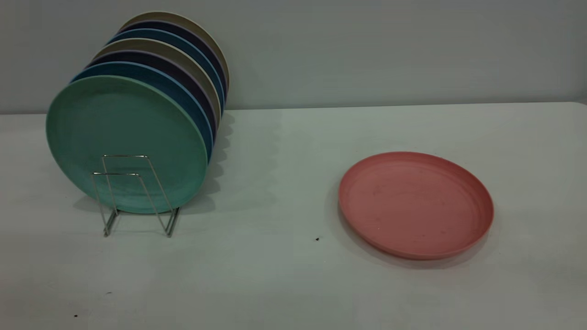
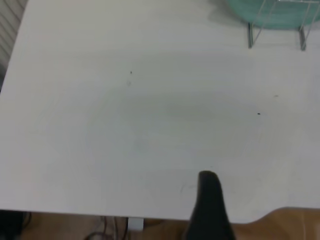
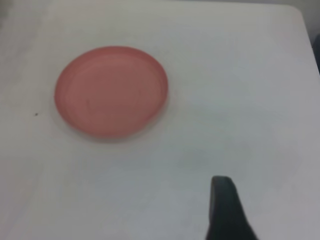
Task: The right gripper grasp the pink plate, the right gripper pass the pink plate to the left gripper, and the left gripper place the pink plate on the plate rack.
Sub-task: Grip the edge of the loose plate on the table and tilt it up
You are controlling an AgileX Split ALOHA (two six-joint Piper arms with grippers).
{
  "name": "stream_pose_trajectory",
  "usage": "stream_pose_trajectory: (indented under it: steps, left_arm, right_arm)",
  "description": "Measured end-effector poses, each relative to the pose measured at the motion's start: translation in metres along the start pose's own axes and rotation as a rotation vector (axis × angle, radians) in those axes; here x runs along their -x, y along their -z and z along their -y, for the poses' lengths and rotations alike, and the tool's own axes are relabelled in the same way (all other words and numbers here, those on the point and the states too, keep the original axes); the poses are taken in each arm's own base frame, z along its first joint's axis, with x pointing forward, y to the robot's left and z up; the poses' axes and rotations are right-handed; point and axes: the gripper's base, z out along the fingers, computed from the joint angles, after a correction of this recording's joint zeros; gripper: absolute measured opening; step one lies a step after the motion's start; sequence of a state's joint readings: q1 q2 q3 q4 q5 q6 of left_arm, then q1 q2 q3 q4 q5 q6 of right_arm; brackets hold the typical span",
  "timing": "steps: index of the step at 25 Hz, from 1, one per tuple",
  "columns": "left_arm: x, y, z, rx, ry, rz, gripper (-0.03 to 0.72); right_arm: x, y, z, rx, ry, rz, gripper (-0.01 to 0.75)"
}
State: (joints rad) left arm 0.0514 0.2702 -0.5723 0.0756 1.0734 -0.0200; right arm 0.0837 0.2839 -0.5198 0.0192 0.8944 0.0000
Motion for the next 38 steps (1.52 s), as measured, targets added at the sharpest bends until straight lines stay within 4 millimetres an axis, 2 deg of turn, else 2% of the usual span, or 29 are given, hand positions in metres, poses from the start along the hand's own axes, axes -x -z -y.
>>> stream_pose_trajectory:
  steps: [4, 8, 12, 16, 21, 24, 27, 31, 35, 38]
  left_arm:
    - [0.051, -0.016, 0.005, -0.044, -0.011, -0.049, 0.633]
    - [0.101, -0.041, 0.017, -0.162, -0.073, -0.063, 0.631]
    - [0.135, -0.077, 0.034, -0.330, -0.101, -0.077, 0.621]
    - [0.154, -0.115, 0.061, -0.545, -0.156, -0.093, 0.606]
    - [0.159, -0.162, 0.107, -0.700, -0.256, -0.149, 0.595]
    - [0.149, -0.190, 0.137, -0.742, -0.318, -0.242, 0.593]
    - [0.136, -0.211, 0.159, -0.764, -0.358, -0.322, 0.593]
    - [0.128, -0.220, 0.173, -0.776, -0.386, -0.356, 0.593]
    - [0.129, -0.219, 0.175, -0.777, -0.380, -0.348, 0.593]
    - [0.130, -0.220, 0.174, -0.769, -0.378, -0.333, 0.592]
  right_arm:
    - [0.029, -0.042, -0.003, 0.029, -0.028, -0.114, 0.506]
    - [0.051, -0.090, -0.003, 0.035, -0.017, -0.210, 0.510]
    - [0.052, -0.147, -0.004, 0.051, -0.058, -0.342, 0.510]
    - [0.039, -0.198, -0.009, 0.097, -0.109, -0.432, 0.510]
    - [0.021, -0.249, -0.017, 0.188, -0.165, -0.549, 0.510]
    - [0.012, -0.278, -0.021, 0.267, -0.182, -0.628, 0.510]
    - [-0.002, -0.309, -0.014, 0.306, -0.271, -0.703, 0.510]
    - [-0.014, -0.346, 0.015, 0.317, -0.424, -0.723, 0.510]
    - [-0.019, -0.373, 0.040, 0.327, -0.528, -0.684, 0.510]
    - [-0.024, -0.388, 0.049, 0.323, -0.559, -0.678, 0.510]
